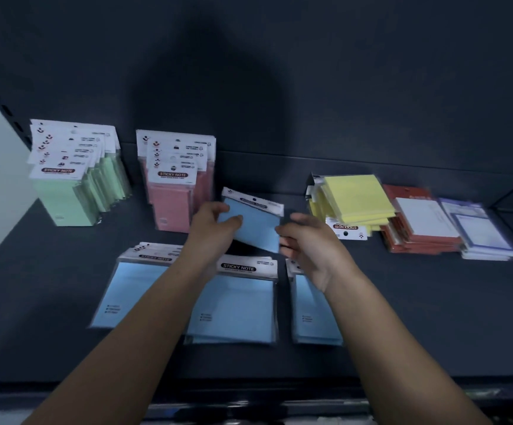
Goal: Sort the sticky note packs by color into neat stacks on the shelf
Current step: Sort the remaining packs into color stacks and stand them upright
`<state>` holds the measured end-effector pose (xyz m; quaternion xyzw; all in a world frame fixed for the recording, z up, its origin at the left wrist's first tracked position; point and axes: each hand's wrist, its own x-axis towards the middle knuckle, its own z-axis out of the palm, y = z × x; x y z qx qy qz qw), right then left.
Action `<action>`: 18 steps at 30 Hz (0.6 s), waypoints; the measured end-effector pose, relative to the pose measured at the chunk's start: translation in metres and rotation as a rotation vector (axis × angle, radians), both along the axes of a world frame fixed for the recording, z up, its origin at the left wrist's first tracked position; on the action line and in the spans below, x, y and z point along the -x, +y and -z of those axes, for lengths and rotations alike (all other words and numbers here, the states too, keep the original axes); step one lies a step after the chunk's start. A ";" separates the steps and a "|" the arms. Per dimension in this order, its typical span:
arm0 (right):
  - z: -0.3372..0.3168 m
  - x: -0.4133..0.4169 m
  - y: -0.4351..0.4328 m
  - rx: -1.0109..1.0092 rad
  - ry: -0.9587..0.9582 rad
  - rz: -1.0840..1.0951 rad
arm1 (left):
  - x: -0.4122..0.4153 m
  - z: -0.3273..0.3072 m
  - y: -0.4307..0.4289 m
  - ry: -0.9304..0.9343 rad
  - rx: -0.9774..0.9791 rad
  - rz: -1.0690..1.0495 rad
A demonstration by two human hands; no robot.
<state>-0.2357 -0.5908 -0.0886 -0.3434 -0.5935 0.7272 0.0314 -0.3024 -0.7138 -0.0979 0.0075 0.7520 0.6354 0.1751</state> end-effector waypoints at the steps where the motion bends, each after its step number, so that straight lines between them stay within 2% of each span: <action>1: -0.001 -0.001 -0.001 0.060 0.034 0.021 | 0.000 -0.001 -0.001 0.024 -0.062 -0.053; 3: -0.003 -0.005 -0.004 0.028 0.075 0.028 | -0.004 -0.006 -0.005 0.060 -0.127 -0.079; 6: -0.003 -0.014 -0.009 -0.186 0.152 -0.007 | -0.016 -0.011 -0.020 0.060 -0.148 0.022; 9: 0.002 -0.024 -0.015 -0.387 0.157 -0.083 | -0.035 -0.014 -0.043 0.141 -0.018 0.096; 11: 0.004 -0.033 -0.021 -0.446 0.105 -0.188 | -0.048 -0.014 -0.057 0.180 0.080 0.103; 13: 0.008 -0.042 -0.027 -0.505 0.037 -0.285 | -0.061 -0.013 -0.069 0.090 0.087 0.112; 15: 0.008 -0.049 -0.034 -0.658 -0.035 -0.364 | -0.074 -0.009 -0.077 -0.024 0.085 0.162; 18: 0.010 -0.055 -0.046 -0.903 -0.017 -0.433 | -0.089 -0.004 -0.083 -0.057 0.137 0.192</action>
